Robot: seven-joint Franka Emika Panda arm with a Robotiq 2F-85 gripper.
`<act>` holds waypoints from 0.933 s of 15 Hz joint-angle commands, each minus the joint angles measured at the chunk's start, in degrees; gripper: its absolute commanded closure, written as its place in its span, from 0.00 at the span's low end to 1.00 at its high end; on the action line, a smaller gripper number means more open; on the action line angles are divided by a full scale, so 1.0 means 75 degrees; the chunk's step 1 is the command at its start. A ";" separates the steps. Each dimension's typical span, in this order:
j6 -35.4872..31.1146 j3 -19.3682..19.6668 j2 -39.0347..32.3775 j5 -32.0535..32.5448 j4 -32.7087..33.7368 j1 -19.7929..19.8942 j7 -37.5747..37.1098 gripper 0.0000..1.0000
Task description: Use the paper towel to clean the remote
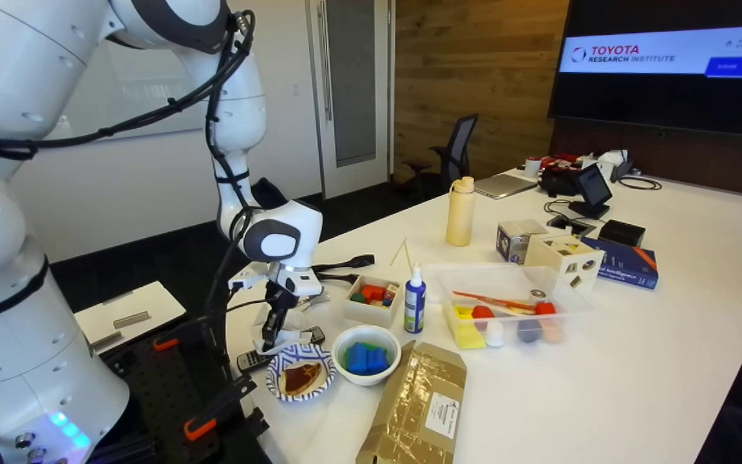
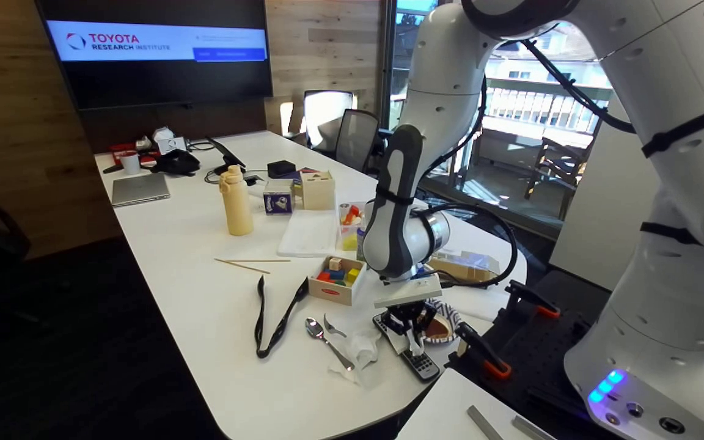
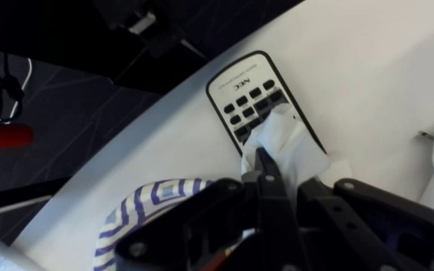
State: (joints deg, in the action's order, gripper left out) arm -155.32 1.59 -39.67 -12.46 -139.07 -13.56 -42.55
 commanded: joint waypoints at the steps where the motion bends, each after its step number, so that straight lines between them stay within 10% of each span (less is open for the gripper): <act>1: 0.0948 -0.0128 -0.0016 -0.0083 0.0258 0.0263 0.0277 0.99; 14: -0.0721 0.0577 -0.0211 0.0077 0.0433 -0.0586 -0.0661 0.99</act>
State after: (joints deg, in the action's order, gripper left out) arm -156.54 4.01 -41.66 -12.32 -134.92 -15.44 -44.99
